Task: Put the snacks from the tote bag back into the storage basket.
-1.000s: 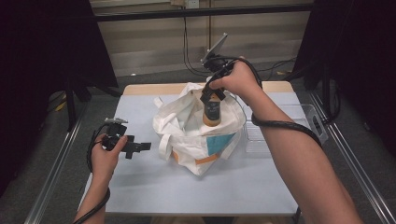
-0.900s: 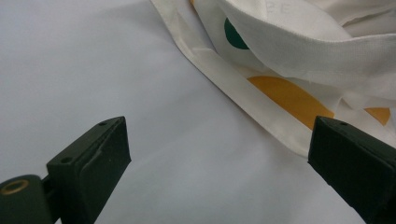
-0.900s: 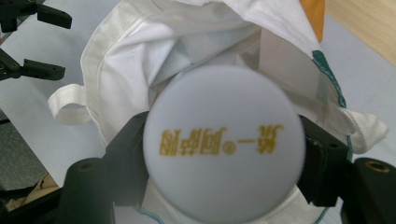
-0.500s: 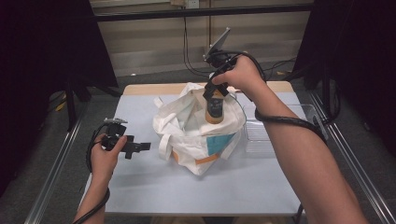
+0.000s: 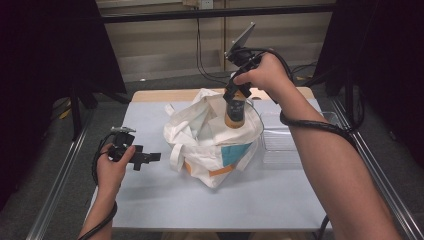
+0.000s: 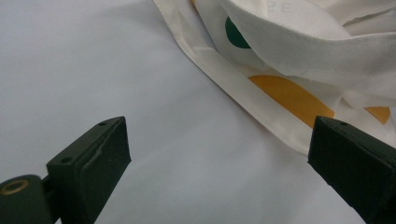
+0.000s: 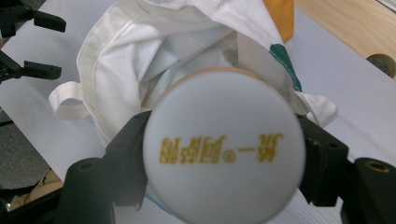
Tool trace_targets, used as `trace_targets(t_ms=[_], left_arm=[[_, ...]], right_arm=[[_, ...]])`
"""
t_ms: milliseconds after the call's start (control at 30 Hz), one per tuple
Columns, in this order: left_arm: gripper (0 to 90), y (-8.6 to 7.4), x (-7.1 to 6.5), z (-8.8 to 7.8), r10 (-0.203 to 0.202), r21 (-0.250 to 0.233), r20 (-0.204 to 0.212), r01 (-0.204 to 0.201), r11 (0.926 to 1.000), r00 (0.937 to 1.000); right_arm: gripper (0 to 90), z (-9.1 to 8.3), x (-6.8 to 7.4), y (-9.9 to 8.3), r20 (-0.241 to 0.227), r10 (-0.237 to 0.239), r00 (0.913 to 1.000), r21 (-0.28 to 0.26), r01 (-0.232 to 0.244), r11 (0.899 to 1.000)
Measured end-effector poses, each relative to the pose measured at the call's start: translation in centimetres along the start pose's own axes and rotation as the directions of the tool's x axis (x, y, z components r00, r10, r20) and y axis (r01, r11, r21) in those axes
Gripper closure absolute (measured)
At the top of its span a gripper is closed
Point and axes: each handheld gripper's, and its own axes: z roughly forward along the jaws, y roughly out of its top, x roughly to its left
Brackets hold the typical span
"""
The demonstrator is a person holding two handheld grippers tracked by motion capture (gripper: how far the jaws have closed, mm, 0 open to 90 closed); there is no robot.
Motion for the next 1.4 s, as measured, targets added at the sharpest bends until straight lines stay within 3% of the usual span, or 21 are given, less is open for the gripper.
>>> trace_targets(t_ms=[867, 1400], left_arm=[[5.3, -0.1, 0.1, -0.1, -0.001, 0.002, -0.002, 0.001, 1.0000, 1.0000], [5.3, -0.2, 0.1, -0.1, -0.006, -0.003, -0.012, 0.006, 1.0000, 0.9999]], right_arm=[[30.4, -2.3, -1.2, -0.4, 0.018, 0.031, 0.9993, 0.008, -0.031, 0.999], [30.4, -3.9, -3.2, -2.0, 0.034, 0.058, 0.9977, 0.003, -0.059, 0.998]])
